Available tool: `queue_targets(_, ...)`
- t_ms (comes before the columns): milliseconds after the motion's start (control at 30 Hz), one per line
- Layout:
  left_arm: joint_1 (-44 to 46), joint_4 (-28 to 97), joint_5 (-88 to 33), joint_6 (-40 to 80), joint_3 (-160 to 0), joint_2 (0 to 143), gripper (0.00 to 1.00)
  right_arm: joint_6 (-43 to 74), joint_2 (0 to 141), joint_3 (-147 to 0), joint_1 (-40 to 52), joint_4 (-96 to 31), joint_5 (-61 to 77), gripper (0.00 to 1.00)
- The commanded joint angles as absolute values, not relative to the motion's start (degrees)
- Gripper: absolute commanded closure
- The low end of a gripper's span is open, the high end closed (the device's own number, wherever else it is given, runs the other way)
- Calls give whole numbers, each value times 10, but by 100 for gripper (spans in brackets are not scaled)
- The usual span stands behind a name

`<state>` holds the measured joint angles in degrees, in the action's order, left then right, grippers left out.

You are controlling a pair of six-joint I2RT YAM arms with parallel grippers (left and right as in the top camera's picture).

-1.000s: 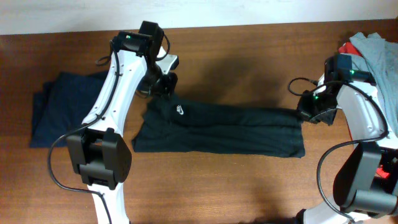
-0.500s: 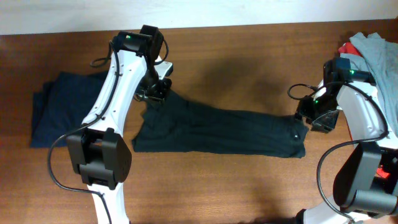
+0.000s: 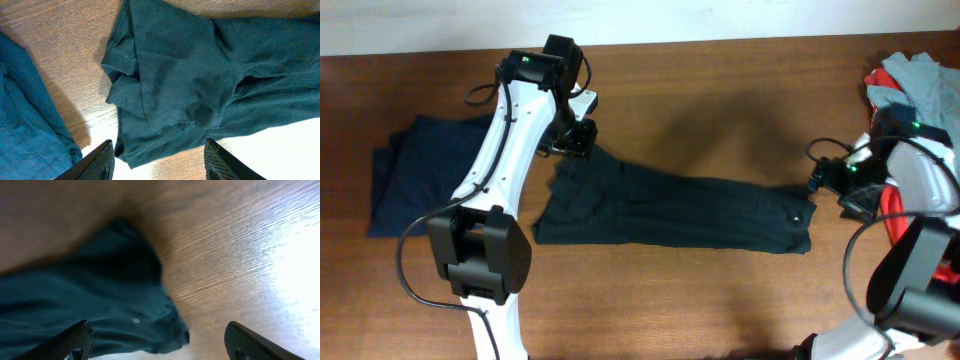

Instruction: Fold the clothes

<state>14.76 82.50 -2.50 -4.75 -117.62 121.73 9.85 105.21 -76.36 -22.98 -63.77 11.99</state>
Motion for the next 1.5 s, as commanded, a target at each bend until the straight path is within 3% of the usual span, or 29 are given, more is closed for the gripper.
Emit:
queue_targets(0, 146, 815, -21, -48, -1182, 1214, 42, 46, 1095, -753, -271, -643, 182, 11)
queue_targets(200, 146, 797, -21, -49, -1182, 1214, 41, -43, 1127, -747, -276, -638, 237, 7)
queue_targets(367, 146, 793, -21, -49, -1182, 1214, 41, -45, 1153, -697, -261, -599, 239, 7)
queue_targets(467, 146, 793, -21, -49, -1182, 1214, 41, -56, 1155, -667, -253, -574, 259, 20)
queue_targets(600, 146, 792, -21, -49, -1182, 1214, 41, -58, 1154, -667, -244, -582, 283, 48)
queue_targets(800, 146, 793, -21, -49, -1182, 1214, 41, -99, 1153, -667, -235, -589, 341, 58)
queue_targets(933, 146, 793, -21, -49, -1182, 1214, 41, -101, 1142, -670, -237, -589, 339, 87)
queue_targets(1000, 146, 793, -21, -49, -1182, 1214, 41, -92, 1129, -682, -241, -591, 320, 96)
queue_targets(1167, 145, 796, -12, -48, -1183, 1214, 41, 6, 1067, -756, -253, -621, 170, 96)
queue_targets(1467, 119, 851, -12, -48, -1225, 1214, 43, 18, 1019, -937, -249, -714, 113, 96)
